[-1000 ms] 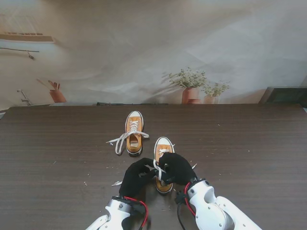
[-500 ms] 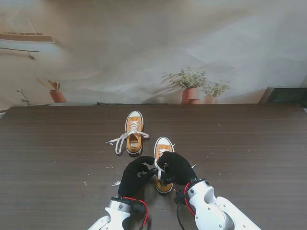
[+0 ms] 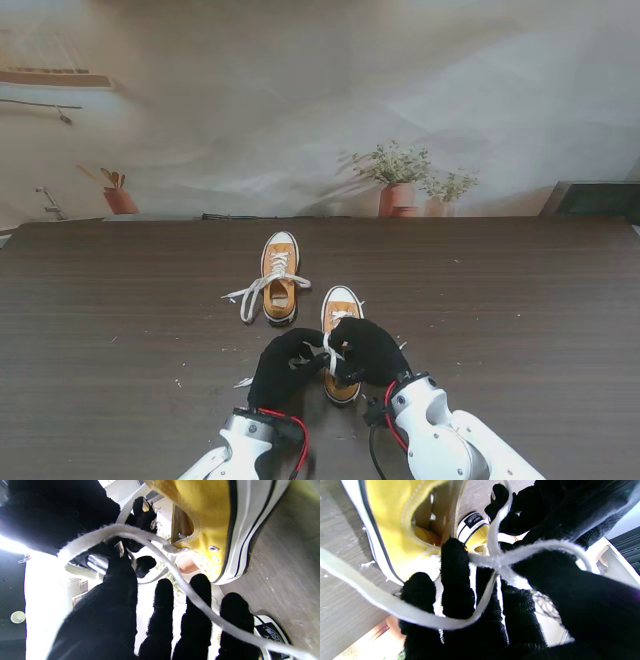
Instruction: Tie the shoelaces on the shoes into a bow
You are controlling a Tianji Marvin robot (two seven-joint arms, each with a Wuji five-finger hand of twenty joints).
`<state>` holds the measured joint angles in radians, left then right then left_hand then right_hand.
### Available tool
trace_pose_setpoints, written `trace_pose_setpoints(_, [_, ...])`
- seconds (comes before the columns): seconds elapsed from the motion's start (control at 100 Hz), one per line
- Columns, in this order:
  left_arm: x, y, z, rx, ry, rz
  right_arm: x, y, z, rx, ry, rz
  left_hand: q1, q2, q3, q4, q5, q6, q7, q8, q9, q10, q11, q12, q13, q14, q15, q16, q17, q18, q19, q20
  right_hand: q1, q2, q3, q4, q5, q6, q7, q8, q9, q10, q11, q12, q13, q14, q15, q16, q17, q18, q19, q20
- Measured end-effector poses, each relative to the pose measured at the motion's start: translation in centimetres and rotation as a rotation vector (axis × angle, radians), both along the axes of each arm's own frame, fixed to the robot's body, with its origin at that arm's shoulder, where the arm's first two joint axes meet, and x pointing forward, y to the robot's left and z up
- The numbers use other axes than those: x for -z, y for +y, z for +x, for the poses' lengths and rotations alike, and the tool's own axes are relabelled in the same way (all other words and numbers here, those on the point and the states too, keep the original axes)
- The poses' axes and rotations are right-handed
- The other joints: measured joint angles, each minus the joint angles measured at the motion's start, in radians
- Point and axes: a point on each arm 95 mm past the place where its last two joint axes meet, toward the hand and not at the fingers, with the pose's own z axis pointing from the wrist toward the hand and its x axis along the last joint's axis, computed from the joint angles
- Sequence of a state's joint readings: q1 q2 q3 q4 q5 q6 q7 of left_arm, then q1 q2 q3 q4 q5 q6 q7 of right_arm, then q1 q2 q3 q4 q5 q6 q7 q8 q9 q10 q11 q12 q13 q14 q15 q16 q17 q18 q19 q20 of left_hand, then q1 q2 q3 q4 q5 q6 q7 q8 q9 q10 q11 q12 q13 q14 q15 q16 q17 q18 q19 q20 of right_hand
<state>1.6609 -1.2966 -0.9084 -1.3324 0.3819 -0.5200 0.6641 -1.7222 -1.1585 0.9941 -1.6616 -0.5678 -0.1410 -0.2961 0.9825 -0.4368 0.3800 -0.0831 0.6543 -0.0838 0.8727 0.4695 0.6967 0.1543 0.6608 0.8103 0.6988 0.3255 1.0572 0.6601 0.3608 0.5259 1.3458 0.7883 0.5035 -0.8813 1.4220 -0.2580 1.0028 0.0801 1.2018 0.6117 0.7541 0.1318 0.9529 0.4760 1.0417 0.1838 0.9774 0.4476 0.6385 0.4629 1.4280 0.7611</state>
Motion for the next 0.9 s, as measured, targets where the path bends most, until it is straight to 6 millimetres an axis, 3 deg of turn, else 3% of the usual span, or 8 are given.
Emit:
trace_pose_setpoints(0.15, [0.06,-0.04,0.01,0.003,0.007,-0.003,-0.02,-0.02,0.01,0.001,-0.001,0.001,0.000,0.013,-0.017,0.000,0.022,0.002,0.036,0.002,0.001,0.000,-0.009,0.004,0.000,0.000,0.000,0.000,0.001,0.000,0.000,-0.006,0.000,0.001,0.000,0.000,-0.001,0.001,0.001,0.000,0.000,0.000,0.000,0.000,0.000,0.000,0.000,0.000,0.000,0.000,0.000,0.000])
trace_pose_setpoints(0.32, [0.11,0.02,-0.09,0.025,0.012,-0.001,-0.02,-0.04,0.00,0.002,-0.004,0.003,0.012,0.055,-0.037,0.022,0.020,0.062,0.071,0.138,-0.052,0.000,-0.021,0.004,-0.017,0.000,-0.021,0.000,-0.047,0.000,-0.012,-0.006,0.000,0.001,0.000,0.000,-0.002,-0.006,0.000,0.000,0.000,0.000,-0.001,0.000,0.000,0.000,0.000,0.000,0.000,0.000,0.000,0.000])
trace_pose_setpoints(0.42, [0.11,0.07,-0.22,0.034,0.025,-0.028,0.02,0.04,-0.08,-0.002,-0.006,0.001,-0.062,-0.004,0.163,0.042,-0.014,0.105,0.138,0.223,-0.079,0.000,-0.022,0.004,-0.031,0.000,-0.034,0.000,-0.071,-0.001,-0.030,0.003,-0.001,0.001,-0.001,0.000,-0.002,-0.023,-0.023,0.000,0.000,0.000,-0.001,0.000,0.000,0.000,0.000,0.000,0.000,0.000,0.000,0.000])
trace_pose_setpoints(0.49, [0.14,0.10,-0.30,0.032,0.030,-0.046,0.04,0.12,-0.14,-0.005,-0.007,-0.001,-0.113,-0.054,0.301,0.074,-0.035,0.112,0.177,0.285,-0.079,0.000,-0.022,0.017,-0.034,0.001,-0.034,0.000,-0.080,-0.001,-0.035,0.005,-0.002,0.001,-0.011,0.000,-0.002,-0.035,-0.024,0.000,0.000,0.000,-0.001,0.000,0.000,0.000,0.000,0.000,0.000,0.000,0.000,0.000])
trace_pose_setpoints(0.56, [0.14,0.09,-0.35,0.024,0.028,-0.052,0.06,0.19,-0.20,-0.007,-0.008,-0.001,-0.145,-0.075,0.376,0.102,-0.052,0.114,0.203,0.340,-0.079,0.000,-0.022,0.033,-0.041,0.001,-0.035,0.000,-0.085,-0.001,-0.037,0.006,-0.012,0.001,-0.011,0.000,-0.002,-0.049,-0.027,0.000,0.000,0.000,-0.001,0.000,0.000,0.000,0.000,0.000,0.000,0.000,0.000,0.000])
trace_pose_setpoints(0.62, [0.14,0.10,-0.38,0.019,0.027,-0.055,0.06,0.21,-0.24,-0.008,-0.010,-0.002,-0.148,-0.087,0.408,0.121,-0.058,0.114,0.212,0.369,-0.079,0.000,-0.022,0.043,-0.041,0.001,-0.035,0.000,-0.086,-0.001,-0.037,0.006,-0.012,0.001,-0.011,0.000,-0.002,-0.052,-0.032,0.000,0.000,0.000,-0.001,0.000,0.000,0.000,0.000,0.000,0.000,0.000,0.000,0.000])
trace_pose_setpoints(0.9, [0.17,0.81,-0.45,-0.016,0.033,-0.069,0.18,0.14,-0.36,-0.004,-0.012,-0.002,-0.148,-0.091,0.438,0.131,-0.067,0.114,0.214,0.435,-0.079,0.000,-0.022,0.092,-0.041,0.001,-0.036,0.000,-0.090,-0.001,-0.037,0.013,-0.012,0.001,-0.011,0.000,-0.002,-0.058,-0.036,0.000,0.000,0.000,-0.002,0.000,0.000,0.000,0.000,0.000,0.000,0.000,0.000,0.000])
